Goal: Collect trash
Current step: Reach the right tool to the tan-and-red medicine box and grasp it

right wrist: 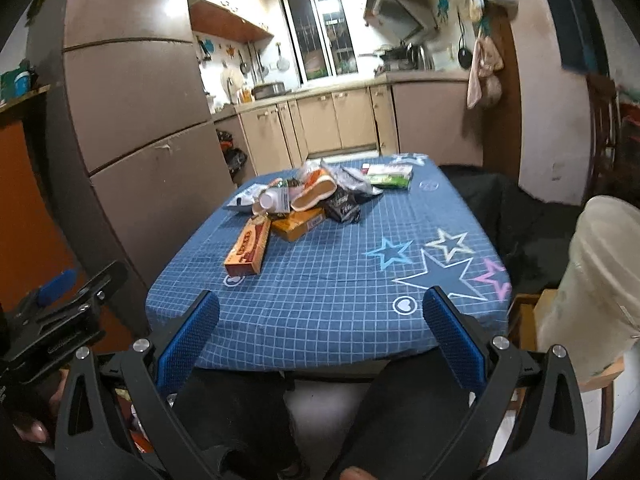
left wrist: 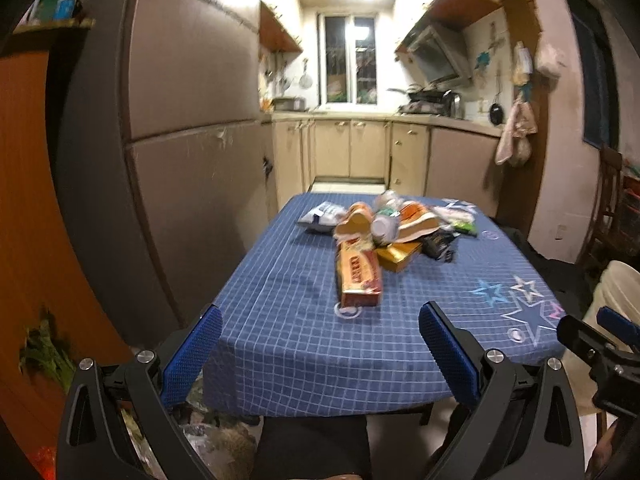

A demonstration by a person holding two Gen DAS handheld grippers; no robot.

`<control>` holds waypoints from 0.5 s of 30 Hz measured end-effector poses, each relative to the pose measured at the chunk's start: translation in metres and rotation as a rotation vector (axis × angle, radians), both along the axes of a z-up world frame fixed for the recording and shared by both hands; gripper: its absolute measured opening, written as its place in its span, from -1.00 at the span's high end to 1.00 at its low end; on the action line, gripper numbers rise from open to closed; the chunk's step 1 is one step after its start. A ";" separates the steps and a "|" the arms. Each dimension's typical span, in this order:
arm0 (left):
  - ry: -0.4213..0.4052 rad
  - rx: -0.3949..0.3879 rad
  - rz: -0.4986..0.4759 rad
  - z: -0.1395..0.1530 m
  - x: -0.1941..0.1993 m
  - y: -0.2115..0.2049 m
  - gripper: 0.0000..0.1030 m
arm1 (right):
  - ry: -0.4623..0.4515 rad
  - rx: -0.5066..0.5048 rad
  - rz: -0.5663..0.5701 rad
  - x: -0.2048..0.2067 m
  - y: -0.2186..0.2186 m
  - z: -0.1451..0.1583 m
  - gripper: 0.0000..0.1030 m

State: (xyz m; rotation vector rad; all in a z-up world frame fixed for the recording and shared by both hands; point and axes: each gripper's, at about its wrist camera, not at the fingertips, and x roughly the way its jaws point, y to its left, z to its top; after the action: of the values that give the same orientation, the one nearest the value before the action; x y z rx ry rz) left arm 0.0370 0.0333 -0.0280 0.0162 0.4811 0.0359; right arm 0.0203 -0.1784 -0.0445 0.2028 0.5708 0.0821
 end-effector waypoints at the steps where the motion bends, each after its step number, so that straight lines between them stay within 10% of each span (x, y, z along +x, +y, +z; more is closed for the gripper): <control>1: 0.016 -0.008 0.011 -0.004 0.007 0.003 -0.91 | 0.018 0.008 0.007 0.008 0.000 -0.005 -0.91; 15: 0.105 0.006 0.061 -0.032 0.083 0.030 -0.91 | 0.109 -0.047 0.248 0.125 0.038 -0.031 -0.90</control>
State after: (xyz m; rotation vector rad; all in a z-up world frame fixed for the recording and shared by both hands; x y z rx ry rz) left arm 0.1204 0.0634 -0.0600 0.0097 0.5865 0.0968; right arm 0.1453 -0.1408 -0.0754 0.0906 0.7046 0.2997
